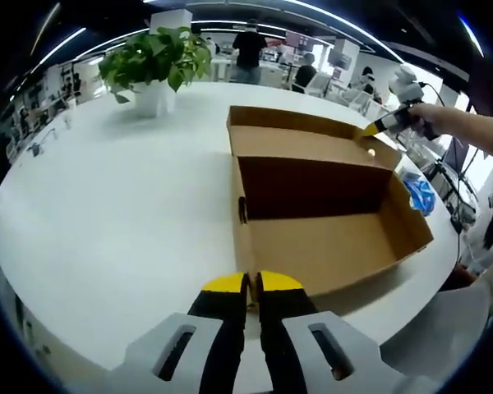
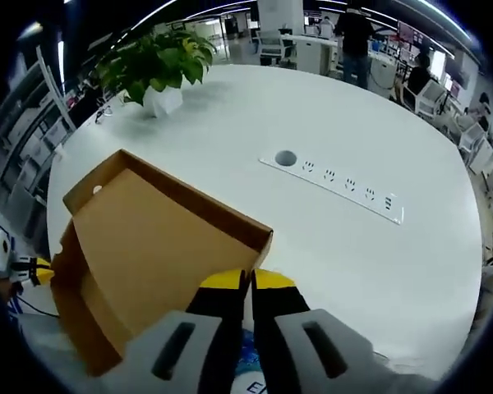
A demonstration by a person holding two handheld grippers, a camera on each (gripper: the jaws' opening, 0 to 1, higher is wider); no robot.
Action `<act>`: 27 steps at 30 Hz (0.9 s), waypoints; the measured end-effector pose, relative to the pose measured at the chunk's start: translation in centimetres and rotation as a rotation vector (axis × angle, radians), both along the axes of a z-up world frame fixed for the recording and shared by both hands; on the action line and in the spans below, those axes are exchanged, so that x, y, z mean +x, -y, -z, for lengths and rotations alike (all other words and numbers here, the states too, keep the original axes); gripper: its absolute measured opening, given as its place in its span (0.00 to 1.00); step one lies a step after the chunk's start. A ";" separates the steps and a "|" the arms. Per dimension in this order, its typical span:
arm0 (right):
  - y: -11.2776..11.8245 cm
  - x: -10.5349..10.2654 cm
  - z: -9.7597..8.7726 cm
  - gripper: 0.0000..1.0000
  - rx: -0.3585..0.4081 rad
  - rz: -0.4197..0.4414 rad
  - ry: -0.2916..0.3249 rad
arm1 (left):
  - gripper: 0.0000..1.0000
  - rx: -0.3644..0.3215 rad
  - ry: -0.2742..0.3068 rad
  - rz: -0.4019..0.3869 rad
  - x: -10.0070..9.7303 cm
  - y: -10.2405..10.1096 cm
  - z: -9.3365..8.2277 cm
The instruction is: Operate the shoe box by opening the lid, removing the specified soft item, and placing it in the target area until the item is outside and the box remains undamaged.
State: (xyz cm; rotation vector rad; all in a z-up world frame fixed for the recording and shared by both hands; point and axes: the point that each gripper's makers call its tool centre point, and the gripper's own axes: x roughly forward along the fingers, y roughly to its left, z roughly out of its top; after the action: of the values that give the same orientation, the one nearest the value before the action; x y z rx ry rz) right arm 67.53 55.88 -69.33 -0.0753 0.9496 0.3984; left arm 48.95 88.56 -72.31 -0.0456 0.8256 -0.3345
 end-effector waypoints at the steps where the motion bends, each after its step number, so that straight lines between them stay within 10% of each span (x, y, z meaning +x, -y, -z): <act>1: 0.0 -0.1 -0.3 0.00 0.003 0.001 0.006 | 0.01 0.000 0.000 0.000 0.0 0.0 0.0; 27: -0.4 -1.6 -5.2 0.00 0.056 -0.009 0.144 | 0.01 -0.011 0.017 -0.007 -0.5 0.4 -0.5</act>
State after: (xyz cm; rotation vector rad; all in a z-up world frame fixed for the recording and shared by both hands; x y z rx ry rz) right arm 65.92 56.24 -64.15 -0.0562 0.7955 0.4224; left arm 48.49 88.20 -71.80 -0.0556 0.8066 -0.3326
